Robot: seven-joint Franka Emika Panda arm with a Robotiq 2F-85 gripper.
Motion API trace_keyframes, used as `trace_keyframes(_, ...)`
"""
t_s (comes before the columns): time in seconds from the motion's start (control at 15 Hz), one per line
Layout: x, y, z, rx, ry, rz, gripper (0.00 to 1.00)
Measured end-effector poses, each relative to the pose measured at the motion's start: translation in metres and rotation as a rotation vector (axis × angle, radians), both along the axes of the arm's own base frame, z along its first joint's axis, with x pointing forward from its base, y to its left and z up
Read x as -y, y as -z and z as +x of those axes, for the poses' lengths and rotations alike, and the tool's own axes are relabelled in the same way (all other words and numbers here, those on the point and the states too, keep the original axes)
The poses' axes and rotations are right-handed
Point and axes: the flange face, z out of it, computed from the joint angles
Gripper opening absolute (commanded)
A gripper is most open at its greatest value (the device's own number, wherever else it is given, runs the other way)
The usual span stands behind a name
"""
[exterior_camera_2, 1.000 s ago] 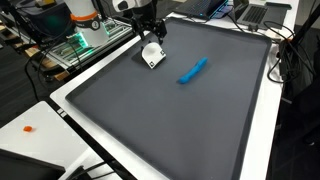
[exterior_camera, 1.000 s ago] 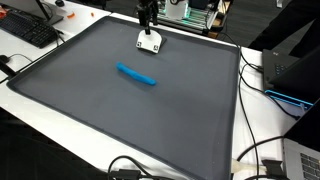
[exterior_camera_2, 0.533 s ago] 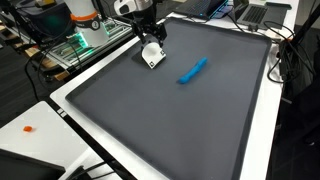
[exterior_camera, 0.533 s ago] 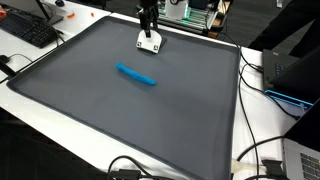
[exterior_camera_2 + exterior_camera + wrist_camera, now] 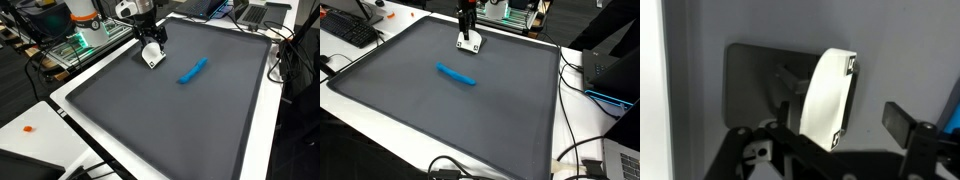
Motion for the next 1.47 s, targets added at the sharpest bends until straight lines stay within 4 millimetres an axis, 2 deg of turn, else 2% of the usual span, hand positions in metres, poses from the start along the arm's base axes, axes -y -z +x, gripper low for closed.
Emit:
trace_keyframes(0.27,-0.001,0.004,0.002,0.012,-0.016,-0.023,0.81)
trace_keyframes(0.33,-0.001,0.005,0.002,0.014,-0.018,-0.028,0.74)
trace_keyframes(0.4,-0.001,0.006,0.002,0.016,-0.019,-0.032,0.73)
trace_keyframes(0.47,-0.001,0.007,0.003,0.017,-0.02,-0.035,0.65)
trace_keyframes(0.6,-0.002,0.007,0.003,0.019,-0.019,-0.039,0.61)
trace_keyframes(0.67,-0.002,0.007,0.003,0.022,-0.018,-0.041,0.52)
trace_keyframes(0.73,-0.002,0.007,0.004,0.026,-0.016,-0.043,0.48)
trace_keyframes(0.8,-0.002,0.007,0.004,0.029,-0.011,-0.044,0.48)
trace_keyframes(1.0,-0.001,0.006,0.005,0.039,-0.002,-0.046,0.17)
trace_keyframes(1.13,-0.001,0.005,0.006,0.043,0.006,-0.046,0.01)
trace_keyframes(1.47,0.001,0.001,0.011,0.06,0.042,-0.042,0.01)
